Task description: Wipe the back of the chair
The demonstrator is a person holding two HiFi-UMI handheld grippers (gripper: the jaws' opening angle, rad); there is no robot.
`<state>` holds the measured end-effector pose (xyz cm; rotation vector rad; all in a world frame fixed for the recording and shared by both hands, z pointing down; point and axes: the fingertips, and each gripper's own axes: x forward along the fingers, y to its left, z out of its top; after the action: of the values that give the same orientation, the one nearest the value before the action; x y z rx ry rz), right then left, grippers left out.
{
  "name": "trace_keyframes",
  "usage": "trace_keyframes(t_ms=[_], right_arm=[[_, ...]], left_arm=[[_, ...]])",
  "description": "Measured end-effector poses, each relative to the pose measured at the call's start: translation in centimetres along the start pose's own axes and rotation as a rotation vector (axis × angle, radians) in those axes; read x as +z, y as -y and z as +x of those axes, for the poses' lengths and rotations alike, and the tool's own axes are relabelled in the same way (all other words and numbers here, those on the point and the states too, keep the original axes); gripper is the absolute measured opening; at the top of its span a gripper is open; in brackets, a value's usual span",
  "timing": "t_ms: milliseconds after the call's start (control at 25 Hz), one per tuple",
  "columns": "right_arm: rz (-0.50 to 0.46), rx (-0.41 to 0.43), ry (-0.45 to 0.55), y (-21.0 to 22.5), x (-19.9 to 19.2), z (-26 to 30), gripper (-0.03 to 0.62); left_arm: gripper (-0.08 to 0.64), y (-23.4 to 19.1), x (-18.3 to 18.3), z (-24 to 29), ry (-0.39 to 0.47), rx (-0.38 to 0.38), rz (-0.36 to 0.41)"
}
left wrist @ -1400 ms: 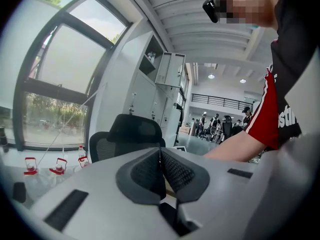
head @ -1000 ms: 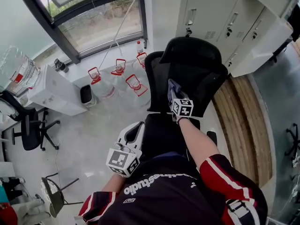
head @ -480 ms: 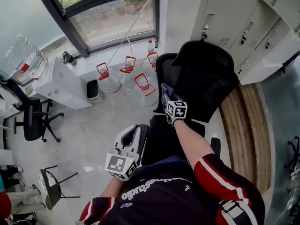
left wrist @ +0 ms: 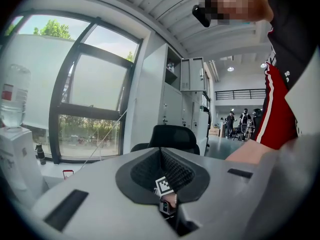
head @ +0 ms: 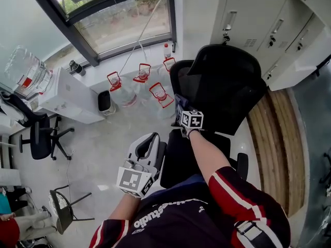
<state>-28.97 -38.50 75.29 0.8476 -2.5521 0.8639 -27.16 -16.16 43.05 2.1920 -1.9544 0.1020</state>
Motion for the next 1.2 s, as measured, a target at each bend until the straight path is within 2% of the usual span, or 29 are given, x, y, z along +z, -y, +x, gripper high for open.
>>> trace_keyframes(t_ms=[240, 520, 760, 1000, 1200], right_arm=[[-0.004, -0.031, 0.008, 1.5, 0.4, -0.2, 0.057], [-0.019, -0.078, 0.025, 4.5, 1.5, -2.5, 0.057], [-0.004, -0.150, 0.041, 8.5, 1.5, -5.9, 0.057], [0.026, -0.217, 0.067, 13.0, 1.6, -9.3, 0.057], [0.060, -0.276, 0.096, 16.8, 1.5, -12.5, 0.057]], left_arm=[[0.028, 0.6, -0.4, 0.3, -0.012, -0.012, -0.014], [0.028, 3.5, -2.0, 0.8, -0.042, -0.082, -0.017], [0.028, 5.6, -1.2, 1.9, -0.014, -0.139, -0.017], [0.028, 7.6, -1.1, 3.7, -0.015, -0.185, 0.006], [0.028, 10.2, -1.4, 5.2, -0.026, -0.253, 0.030]])
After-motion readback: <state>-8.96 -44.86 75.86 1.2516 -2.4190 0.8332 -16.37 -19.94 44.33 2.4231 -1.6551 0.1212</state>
